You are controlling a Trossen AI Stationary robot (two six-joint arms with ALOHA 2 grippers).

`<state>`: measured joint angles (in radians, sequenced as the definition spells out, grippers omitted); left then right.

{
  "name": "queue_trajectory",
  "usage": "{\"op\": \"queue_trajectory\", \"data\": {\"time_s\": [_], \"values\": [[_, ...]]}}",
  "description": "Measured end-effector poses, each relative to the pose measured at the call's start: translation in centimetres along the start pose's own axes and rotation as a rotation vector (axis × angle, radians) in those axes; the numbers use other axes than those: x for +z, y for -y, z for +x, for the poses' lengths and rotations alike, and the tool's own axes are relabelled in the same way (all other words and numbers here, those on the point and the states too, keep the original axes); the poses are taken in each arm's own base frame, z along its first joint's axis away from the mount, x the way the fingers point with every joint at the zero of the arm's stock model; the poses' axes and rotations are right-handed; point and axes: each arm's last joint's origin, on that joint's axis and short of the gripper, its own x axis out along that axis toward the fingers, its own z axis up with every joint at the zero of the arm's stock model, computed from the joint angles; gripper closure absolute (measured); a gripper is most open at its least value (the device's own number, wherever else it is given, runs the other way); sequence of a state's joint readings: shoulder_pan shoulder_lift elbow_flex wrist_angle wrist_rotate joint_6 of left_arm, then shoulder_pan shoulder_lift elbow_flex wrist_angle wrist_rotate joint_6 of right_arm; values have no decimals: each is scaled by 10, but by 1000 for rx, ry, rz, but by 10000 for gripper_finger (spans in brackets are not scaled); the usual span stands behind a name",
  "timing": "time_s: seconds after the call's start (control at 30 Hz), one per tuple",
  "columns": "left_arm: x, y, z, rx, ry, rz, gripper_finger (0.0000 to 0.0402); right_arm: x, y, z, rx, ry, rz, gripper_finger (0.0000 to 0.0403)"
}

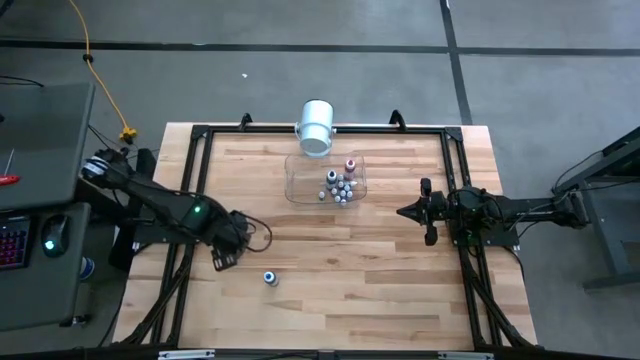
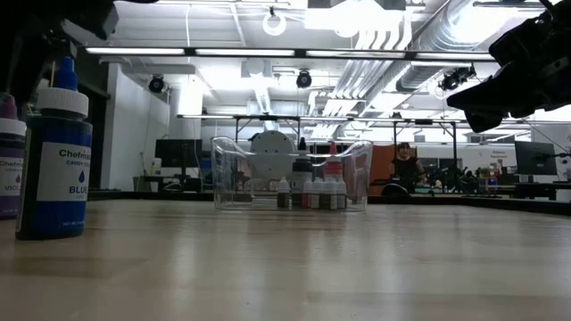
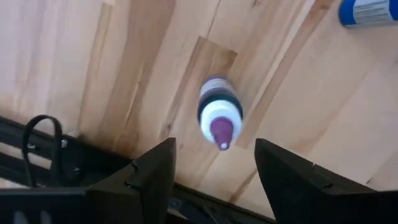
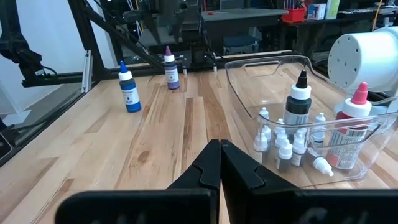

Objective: Pick & Place food coloring
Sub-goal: Put the large purple food coloring bottle into the transparent bin

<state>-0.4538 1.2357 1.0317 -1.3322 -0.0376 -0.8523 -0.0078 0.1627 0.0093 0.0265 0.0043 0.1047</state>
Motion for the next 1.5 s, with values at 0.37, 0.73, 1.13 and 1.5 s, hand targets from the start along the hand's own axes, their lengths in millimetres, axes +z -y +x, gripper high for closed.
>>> {"op": "queue_trajectory", "data": {"time_s": [0.37,0.73,1.13,1.5], "values": [[0,8,25,5,-9,20,188,0,0,0,0,1,0,402],[1,8,28,9,-5,35,188,0,0,0,0,0,0,402],[-1,8,35,-15,-36,55,189,0,0,0,0,0,0,402],[0,8,35,-7,-25,63,204,0,0,0,0,1,0,402]]}}
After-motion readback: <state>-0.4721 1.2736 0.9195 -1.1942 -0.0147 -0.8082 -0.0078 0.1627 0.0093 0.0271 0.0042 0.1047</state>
